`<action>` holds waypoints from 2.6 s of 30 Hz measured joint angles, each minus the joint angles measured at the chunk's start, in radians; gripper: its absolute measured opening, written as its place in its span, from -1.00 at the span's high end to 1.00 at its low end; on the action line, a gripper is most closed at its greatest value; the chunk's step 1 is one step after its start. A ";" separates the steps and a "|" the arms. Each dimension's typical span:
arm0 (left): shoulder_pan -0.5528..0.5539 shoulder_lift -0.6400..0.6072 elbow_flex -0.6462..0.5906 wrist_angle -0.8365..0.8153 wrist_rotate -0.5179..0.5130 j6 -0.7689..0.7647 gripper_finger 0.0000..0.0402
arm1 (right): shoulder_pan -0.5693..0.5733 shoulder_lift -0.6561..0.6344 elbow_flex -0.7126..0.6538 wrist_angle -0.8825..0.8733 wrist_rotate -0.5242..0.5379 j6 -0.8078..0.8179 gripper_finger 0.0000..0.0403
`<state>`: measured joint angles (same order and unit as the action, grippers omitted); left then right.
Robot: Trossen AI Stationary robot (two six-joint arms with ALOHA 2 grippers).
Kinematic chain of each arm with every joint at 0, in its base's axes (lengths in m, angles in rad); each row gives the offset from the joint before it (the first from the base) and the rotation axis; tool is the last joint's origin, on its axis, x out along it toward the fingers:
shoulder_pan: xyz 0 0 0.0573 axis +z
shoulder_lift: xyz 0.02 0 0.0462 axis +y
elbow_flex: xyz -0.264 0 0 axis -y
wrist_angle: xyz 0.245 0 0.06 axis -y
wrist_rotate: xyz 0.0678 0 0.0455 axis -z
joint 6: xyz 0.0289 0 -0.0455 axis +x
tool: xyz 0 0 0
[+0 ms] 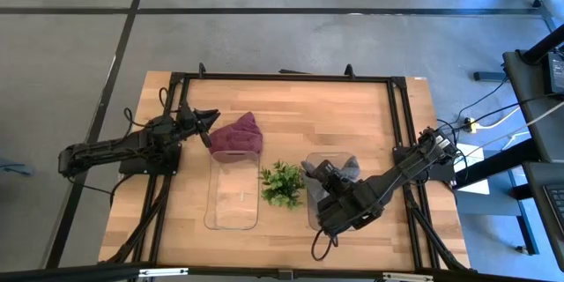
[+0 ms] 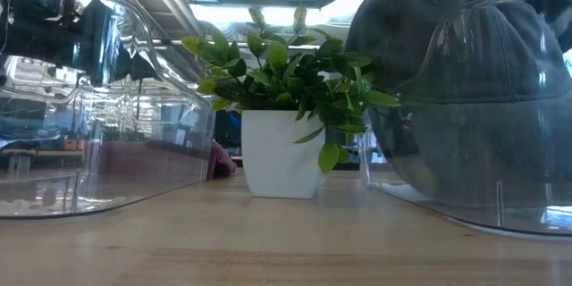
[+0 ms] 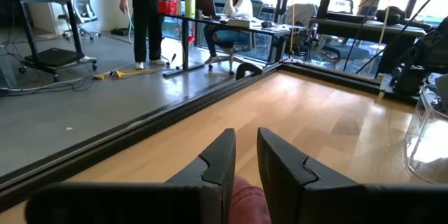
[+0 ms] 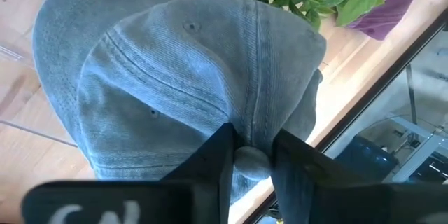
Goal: Pick & Place hat
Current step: Put the gray cap into the right transparent bin, then put the red cap into the left transparent bin
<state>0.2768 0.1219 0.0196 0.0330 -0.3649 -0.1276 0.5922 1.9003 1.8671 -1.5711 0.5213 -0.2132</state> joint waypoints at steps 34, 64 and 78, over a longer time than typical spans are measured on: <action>0.000 0.148 0.053 0.184 0.342 -0.176 0.72 | -0.174 -0.766 -0.535 0.566 -0.205 0.101 0.12; 0.158 1.602 1.296 -0.939 0.707 0.537 0.72 | -0.409 -0.974 -0.879 0.844 -0.307 0.017 0.12; 0.122 1.799 1.388 -1.093 0.445 0.794 0.72 | -0.409 -0.972 -0.879 0.868 -0.306 0.049 0.12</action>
<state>0.3988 1.9211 1.4075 -1.0604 0.0800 0.6661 0.1833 0.9283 0.9882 -0.7033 0.2157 -0.1646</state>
